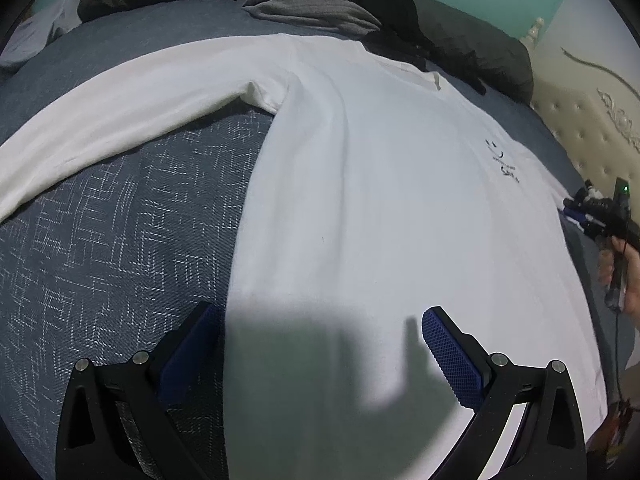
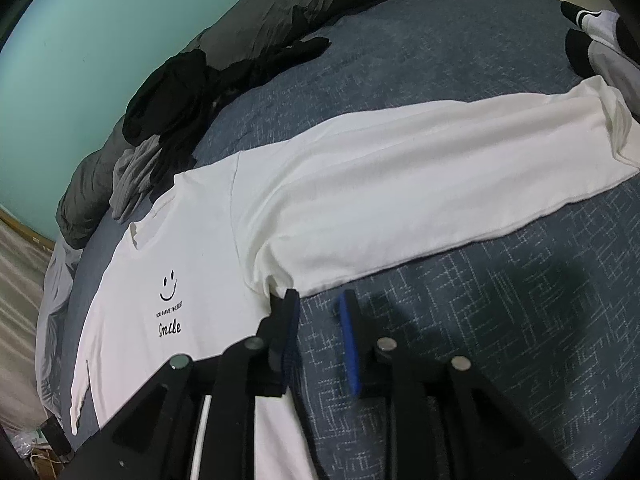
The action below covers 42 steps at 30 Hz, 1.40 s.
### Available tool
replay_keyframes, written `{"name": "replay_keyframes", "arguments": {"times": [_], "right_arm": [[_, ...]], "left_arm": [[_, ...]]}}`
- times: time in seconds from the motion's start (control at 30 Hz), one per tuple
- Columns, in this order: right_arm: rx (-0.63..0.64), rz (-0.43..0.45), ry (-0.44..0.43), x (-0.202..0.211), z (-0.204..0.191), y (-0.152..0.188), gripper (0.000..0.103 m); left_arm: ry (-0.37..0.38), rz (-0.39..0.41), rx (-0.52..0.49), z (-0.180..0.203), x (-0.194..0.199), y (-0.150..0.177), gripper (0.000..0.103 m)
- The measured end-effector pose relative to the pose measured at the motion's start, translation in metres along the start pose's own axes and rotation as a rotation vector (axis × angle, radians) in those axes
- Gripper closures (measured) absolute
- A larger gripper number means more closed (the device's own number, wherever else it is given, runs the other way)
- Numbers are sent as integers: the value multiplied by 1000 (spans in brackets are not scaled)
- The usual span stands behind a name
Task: Fold clothes
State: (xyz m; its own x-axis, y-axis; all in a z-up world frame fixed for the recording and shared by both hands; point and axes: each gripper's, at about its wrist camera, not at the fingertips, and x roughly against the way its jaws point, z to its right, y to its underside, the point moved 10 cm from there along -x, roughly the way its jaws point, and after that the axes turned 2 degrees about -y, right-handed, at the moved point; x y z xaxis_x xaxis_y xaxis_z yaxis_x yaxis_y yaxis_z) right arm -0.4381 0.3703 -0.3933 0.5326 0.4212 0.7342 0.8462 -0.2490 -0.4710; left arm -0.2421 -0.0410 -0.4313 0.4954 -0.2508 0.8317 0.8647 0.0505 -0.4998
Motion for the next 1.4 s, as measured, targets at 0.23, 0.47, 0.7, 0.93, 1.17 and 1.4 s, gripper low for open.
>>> {"name": "replay_keyframes", "arguments": {"times": [0.23,0.47,0.7,0.93,1.17,1.4], "right_arm": [[-3,4,0,-3,-1,-2,82],[-5,-1,-7,-9,-3,-1,81],[-12,-1,-21,-11,-5,-2,76],[-42,-13,-48,-19,-8,-1,63],[-109,-13,-54,-29,-5,1,53],[-151,2,-55,-36,-3,-4,49]], "left_arm": [[37,-5,41,-5,0,0,0],[35,-7,37,-5,-2,2,0],[34,-7,37,-4,-4,0,0],[33,-5,33,-2,-9,-2,1],[28,-6,26,-2,-11,-3,0],[25,-8,23,-3,-11,-3,0]]}}
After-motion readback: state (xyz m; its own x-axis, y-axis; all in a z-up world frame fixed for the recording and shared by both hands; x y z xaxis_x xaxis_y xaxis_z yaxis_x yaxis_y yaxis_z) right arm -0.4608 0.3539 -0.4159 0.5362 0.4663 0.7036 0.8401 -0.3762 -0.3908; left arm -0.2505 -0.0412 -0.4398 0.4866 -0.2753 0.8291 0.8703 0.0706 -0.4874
